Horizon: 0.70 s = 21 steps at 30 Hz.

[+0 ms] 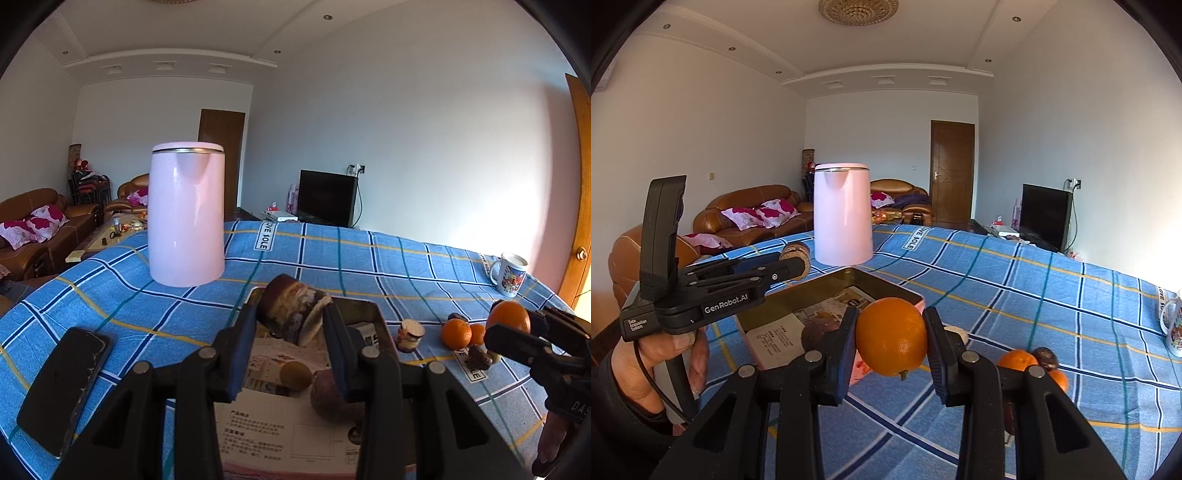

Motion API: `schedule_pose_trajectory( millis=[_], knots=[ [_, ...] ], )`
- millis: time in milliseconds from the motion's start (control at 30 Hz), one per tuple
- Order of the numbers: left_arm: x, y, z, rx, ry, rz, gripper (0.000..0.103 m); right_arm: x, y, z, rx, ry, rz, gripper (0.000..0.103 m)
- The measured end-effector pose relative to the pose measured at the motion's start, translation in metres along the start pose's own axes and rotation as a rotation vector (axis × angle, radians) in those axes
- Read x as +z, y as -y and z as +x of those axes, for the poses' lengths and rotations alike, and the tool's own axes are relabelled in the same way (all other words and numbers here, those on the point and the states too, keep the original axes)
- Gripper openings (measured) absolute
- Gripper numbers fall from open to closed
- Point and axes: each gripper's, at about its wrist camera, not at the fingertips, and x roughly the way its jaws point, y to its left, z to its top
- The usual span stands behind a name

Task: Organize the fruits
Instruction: 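Carry both items into the tin box and open both tools to release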

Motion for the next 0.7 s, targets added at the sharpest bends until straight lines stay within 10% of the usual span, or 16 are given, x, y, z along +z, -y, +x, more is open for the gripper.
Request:
schedule_pose_trajectory(
  millis=[700],
  knots=[
    [-0.01,-0.031,0.019,0.016,-0.093,-0.049,0.039,0.004,-0.077,0.101,0.121,-0.273,-0.144,0.038]
  ],
)
